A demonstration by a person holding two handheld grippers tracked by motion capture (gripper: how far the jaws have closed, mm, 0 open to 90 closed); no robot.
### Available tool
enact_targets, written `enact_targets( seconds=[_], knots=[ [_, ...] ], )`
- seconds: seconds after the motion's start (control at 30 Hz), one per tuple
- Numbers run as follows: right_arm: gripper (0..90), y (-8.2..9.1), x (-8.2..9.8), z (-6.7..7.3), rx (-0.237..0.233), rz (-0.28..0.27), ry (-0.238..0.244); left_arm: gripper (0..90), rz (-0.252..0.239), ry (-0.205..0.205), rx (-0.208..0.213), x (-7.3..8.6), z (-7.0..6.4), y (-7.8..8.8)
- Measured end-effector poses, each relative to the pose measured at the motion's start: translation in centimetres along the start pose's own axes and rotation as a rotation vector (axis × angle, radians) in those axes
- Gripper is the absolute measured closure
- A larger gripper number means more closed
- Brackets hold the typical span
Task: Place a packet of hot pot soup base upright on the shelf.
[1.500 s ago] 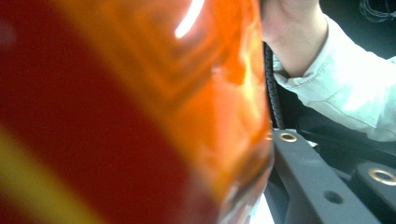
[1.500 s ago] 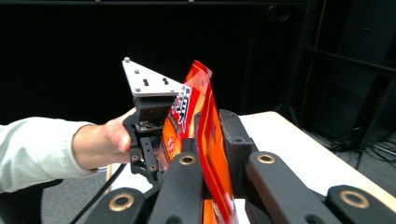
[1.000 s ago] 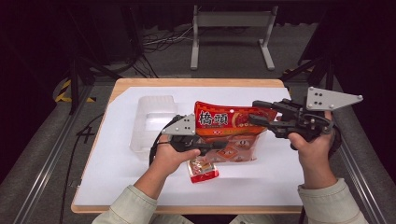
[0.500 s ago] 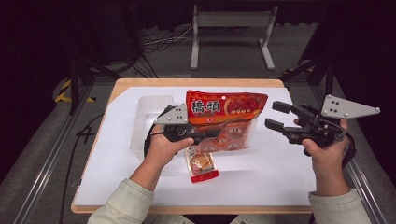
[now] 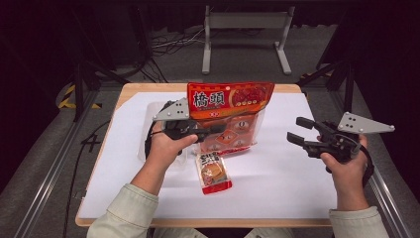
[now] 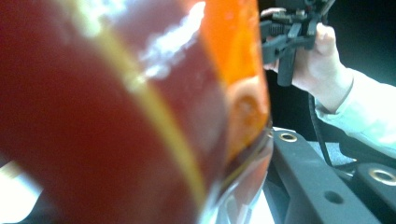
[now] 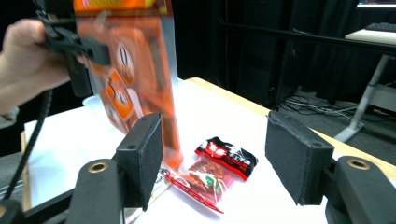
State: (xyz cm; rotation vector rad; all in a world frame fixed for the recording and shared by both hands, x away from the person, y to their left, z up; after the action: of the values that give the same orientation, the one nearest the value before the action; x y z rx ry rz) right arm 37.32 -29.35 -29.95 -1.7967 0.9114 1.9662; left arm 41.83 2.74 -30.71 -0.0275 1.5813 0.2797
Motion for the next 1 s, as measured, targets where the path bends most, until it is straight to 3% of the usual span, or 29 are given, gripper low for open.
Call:
enact_targets(
  seconds=[0.23, 0.53, 1.0],
  knots=[
    [37.4, -0.1, 0.5, -0.6, 0.011, 0.004, -0.015, 71.5, -0.001, -0.002, -0.029, -0.5, 1.0, 0.8],
    [35.5, -0.2, 1.2, -1.4, 0.06, 0.018, -0.014, 71.5, -0.005, 0.001, -0.098, -1.1, 3.0, 2.3],
    [34.7, 0.8, 1.0, -0.9, 0.068, -0.004, -0.009, 71.5, -0.008, 0.014, -0.205, -1.2, 6.1, 5.7]
  ],
)
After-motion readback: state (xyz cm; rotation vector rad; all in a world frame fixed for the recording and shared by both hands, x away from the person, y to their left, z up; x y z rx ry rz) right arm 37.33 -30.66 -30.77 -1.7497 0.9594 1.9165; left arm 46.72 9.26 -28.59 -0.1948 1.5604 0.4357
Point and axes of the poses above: each handheld gripper's, and its own axes: y roughly backward along the jaws, x roughly out of its underside, z roughly to its left, the point moved 5 cm from there along -y, roughly forward along the jaws, and after that the axes turned 1 degree about -y, right-handed, at the moved point
